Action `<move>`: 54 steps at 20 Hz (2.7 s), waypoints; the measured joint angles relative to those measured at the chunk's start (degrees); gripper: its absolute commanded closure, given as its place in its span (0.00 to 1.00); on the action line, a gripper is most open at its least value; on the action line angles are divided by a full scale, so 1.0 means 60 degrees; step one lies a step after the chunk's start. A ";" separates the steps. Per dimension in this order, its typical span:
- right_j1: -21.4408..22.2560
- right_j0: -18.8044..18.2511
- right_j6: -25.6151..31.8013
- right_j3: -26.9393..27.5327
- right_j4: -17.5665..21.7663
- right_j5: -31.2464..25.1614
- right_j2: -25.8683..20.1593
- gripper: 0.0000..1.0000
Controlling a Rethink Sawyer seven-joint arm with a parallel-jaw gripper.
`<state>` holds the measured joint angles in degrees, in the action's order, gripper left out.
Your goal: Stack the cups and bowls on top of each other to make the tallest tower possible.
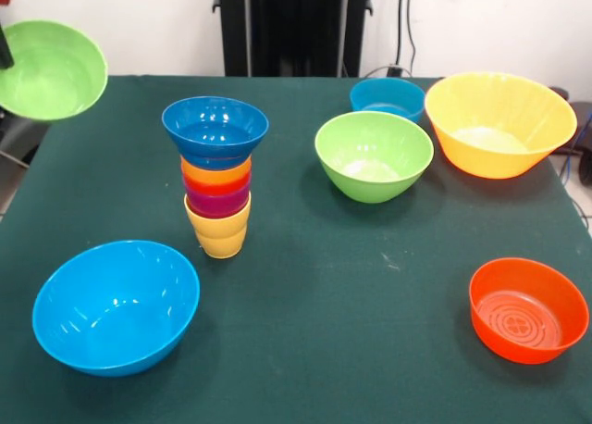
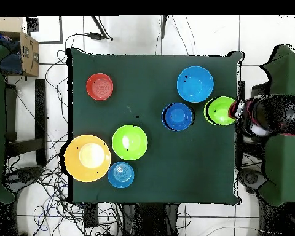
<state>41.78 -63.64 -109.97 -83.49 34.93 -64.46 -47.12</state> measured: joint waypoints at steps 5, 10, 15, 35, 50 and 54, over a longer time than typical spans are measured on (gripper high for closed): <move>0.0281 0.0140 0.0000 -0.0001 -0.0333 -0.0314 -0.0025 1.00; 0.0462 0.0226 0.0000 -0.0002 -0.0606 -0.0422 -0.0053 1.00; 0.0677 0.0337 0.0000 -0.0004 -0.0880 -0.0423 -0.0061 1.00; 0.1259 0.0771 0.0000 -0.0012 -0.1890 -0.0425 -0.0136 1.00; 0.1257 0.0787 0.0000 -0.0360 -0.2070 0.0113 -0.0209 1.00; 0.1258 0.0787 0.0000 -0.0520 -0.2209 0.0464 -0.0240 1.00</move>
<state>49.33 -58.92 -109.97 -86.62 21.68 -61.67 -48.56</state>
